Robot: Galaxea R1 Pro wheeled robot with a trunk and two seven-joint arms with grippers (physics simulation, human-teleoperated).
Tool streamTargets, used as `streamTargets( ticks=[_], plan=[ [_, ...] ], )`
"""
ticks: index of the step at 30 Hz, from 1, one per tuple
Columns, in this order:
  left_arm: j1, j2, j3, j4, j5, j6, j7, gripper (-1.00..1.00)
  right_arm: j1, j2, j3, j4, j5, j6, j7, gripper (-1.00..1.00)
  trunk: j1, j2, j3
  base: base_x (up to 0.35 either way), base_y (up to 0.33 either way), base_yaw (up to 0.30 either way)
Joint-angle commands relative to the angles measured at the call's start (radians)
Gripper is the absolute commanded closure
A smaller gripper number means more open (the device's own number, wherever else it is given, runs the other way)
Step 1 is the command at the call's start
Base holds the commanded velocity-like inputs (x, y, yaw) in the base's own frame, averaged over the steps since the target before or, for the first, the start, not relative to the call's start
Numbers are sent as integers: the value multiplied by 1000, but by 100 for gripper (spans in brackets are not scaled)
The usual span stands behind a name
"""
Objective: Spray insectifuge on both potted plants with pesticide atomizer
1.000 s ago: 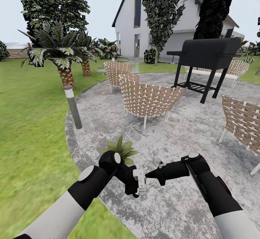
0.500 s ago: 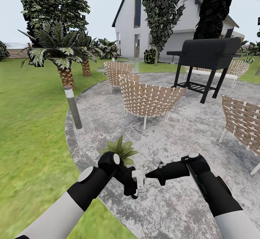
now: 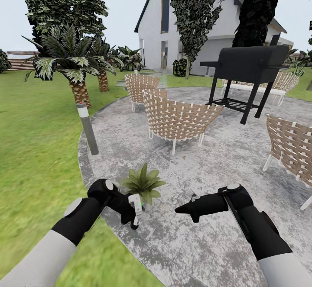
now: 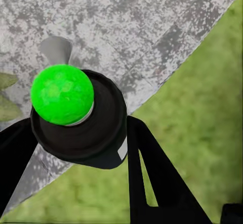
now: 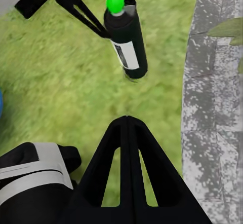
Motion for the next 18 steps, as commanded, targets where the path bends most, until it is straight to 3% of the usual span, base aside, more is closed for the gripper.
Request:
streamTargets(
  ticks=[1,5,7,8,9,10,13,14,18],
  plan=[
    [0,2,33,-2,-3,11,-3,100,-1,-1,-1,-2,7,8,7,100,0,0,-1,0,0,0],
    [1,2,144,-8,-3,20,0,100,1,-22,-12,-1,5,8,4,100,0,0,-1,0,0,0],
    [0,3,271,-11,-3,32,-1,100,3,-76,-54,5,4,7,-4,100,0,0,-1,0,0,0],
    [0,4,321,-11,-4,42,-1,100,3,-90,-80,11,3,6,-7,-100,0,0,-1,0,0,0],
    [1,5,398,-11,-4,54,-1,100,4,-103,-131,38,3,3,-14,-100,0,0,-1,0,0,0],
    [1,5,447,-12,-4,59,-2,100,4,-108,-168,70,4,1,-23,-100,0,0,-1,0,0,0],
    [37,5,562,-13,-4,66,-6,100,5,-117,-272,180,4,-1,-88,-100,0,0,-1,0,0,0],
    [48,5,575,-13,-4,67,-6,100,5,-118,-285,193,6,-1,-120,-100,0,0,-1,0,0,0],
    [83,4,624,-13,-4,70,-8,100,6,-118,-309,248,14,-1,-368,-100,0,0,-1,0,0,0]
  ],
)
